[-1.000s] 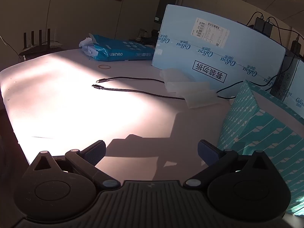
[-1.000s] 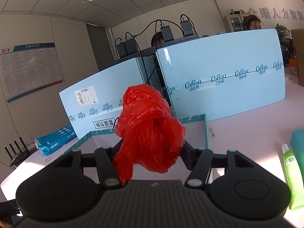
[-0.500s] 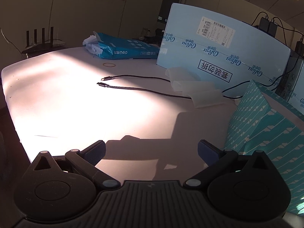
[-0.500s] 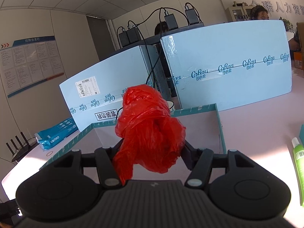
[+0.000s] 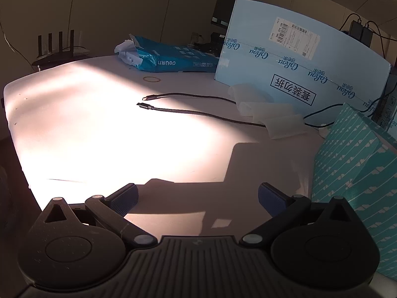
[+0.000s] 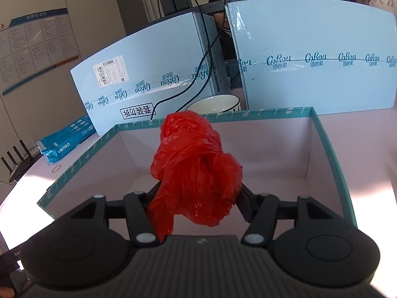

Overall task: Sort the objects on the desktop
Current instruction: 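Lower the red bag into the teal box and open the right tool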

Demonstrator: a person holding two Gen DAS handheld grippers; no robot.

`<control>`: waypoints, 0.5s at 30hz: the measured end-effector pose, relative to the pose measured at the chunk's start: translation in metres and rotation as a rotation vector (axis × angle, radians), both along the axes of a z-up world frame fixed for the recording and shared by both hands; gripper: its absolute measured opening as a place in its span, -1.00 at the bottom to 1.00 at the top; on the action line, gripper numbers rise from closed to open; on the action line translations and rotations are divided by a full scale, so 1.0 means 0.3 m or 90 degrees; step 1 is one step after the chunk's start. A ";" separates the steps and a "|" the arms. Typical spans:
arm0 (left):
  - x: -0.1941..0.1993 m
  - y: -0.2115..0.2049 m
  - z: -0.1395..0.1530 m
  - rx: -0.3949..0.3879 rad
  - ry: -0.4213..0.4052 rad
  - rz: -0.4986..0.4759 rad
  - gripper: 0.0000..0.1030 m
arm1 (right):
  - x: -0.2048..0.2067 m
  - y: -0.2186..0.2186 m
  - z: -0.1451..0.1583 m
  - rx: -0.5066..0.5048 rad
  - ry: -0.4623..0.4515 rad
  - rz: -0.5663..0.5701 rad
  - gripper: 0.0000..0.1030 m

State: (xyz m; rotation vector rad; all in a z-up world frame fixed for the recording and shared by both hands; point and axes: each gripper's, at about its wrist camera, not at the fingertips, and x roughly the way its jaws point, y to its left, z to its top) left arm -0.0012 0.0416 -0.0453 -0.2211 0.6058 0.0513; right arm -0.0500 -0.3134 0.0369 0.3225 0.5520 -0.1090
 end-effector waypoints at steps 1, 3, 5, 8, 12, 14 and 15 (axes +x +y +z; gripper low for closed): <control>0.003 -0.002 0.000 0.007 0.001 0.000 1.00 | 0.005 -0.003 -0.007 0.003 0.007 -0.004 0.22; 0.009 -0.010 0.004 0.025 0.002 0.003 1.00 | 0.007 -0.008 -0.015 0.009 0.010 -0.009 0.22; 0.017 -0.030 0.011 0.064 0.002 0.012 1.00 | 0.006 -0.004 -0.019 0.003 0.014 -0.012 0.22; 0.038 -0.069 0.020 0.132 0.015 0.023 1.00 | 0.008 0.003 -0.023 -0.006 0.020 -0.013 0.22; 0.054 -0.107 0.040 0.178 0.030 0.024 1.00 | 0.017 0.002 -0.022 -0.011 0.036 -0.014 0.22; 0.058 -0.114 0.053 0.170 0.035 0.010 1.00 | 0.021 0.003 -0.022 -0.013 0.044 -0.015 0.22; 0.060 -0.117 0.060 0.166 0.035 0.005 1.00 | 0.023 0.003 -0.022 -0.013 0.048 -0.016 0.22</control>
